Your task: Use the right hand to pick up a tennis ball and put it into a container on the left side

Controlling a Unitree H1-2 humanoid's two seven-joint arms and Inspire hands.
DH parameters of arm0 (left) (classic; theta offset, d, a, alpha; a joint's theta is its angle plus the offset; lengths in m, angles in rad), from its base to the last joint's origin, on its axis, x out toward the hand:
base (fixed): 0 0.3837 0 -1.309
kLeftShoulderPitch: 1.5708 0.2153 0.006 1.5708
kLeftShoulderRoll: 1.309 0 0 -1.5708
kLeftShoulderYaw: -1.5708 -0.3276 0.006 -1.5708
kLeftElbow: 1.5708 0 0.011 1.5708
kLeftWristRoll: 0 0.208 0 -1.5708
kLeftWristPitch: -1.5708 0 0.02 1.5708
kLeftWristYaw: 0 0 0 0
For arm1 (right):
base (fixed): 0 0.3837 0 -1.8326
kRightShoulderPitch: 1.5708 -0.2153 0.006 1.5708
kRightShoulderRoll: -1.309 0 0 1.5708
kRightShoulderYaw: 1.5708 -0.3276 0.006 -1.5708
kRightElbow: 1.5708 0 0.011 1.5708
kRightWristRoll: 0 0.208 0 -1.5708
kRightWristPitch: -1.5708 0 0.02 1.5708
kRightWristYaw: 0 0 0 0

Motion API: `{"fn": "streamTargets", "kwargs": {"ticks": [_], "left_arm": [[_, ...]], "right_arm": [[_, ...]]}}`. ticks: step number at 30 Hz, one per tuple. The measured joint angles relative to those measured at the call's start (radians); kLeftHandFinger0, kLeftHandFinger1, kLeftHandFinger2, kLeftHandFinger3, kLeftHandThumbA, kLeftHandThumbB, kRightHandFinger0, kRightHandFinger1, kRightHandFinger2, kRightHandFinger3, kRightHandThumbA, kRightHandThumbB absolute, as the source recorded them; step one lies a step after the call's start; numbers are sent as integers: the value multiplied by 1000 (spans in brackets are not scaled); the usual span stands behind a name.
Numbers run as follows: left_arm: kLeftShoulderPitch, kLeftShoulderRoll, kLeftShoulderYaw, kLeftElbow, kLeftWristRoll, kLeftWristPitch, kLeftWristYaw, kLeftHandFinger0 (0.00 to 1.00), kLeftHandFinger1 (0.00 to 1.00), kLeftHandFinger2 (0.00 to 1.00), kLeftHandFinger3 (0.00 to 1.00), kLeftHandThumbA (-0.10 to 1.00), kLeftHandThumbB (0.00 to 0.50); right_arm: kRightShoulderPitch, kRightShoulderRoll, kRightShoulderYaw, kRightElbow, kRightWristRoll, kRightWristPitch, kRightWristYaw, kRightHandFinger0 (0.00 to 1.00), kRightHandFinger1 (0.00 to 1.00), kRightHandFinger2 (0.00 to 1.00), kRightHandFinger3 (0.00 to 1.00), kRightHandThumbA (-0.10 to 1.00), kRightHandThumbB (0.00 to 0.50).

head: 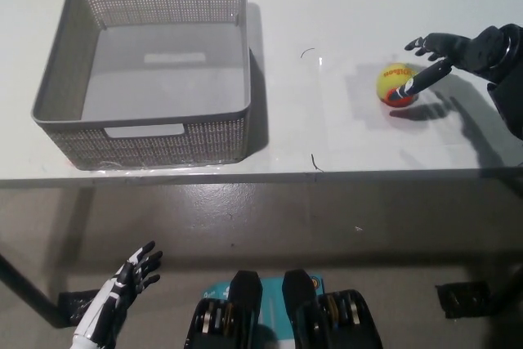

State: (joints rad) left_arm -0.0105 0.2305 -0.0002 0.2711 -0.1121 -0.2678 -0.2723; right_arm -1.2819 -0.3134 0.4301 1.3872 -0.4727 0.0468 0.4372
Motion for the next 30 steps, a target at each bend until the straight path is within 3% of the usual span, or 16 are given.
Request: {"fn": "streamTargets", "kwargs": {"ticks": [11, 22, 30], "left_arm": [[1, 0, 0, 0, 0, 0, -1, 1000, 1000, 1000, 1000, 1000, 365], [10, -1, -2, 0, 0, 0, -3, 1000, 1000, 1000, 1000, 1000, 373], [10, -1, -2, 1, 1, -1, -4, 1000, 1000, 1000, 1000, 1000, 355]], "right_arm": [[-1, 22, 21, 25, -9, 0, -14, 1000, 1000, 1000, 1000, 1000, 406], [-1, 39, 29, 36, -11, -8, -21, 1000, 1000, 1000, 1000, 1000, 442], [-1, 49, 32, 41, -11, -24, -28, 1000, 1000, 1000, 1000, 1000, 356]]}}
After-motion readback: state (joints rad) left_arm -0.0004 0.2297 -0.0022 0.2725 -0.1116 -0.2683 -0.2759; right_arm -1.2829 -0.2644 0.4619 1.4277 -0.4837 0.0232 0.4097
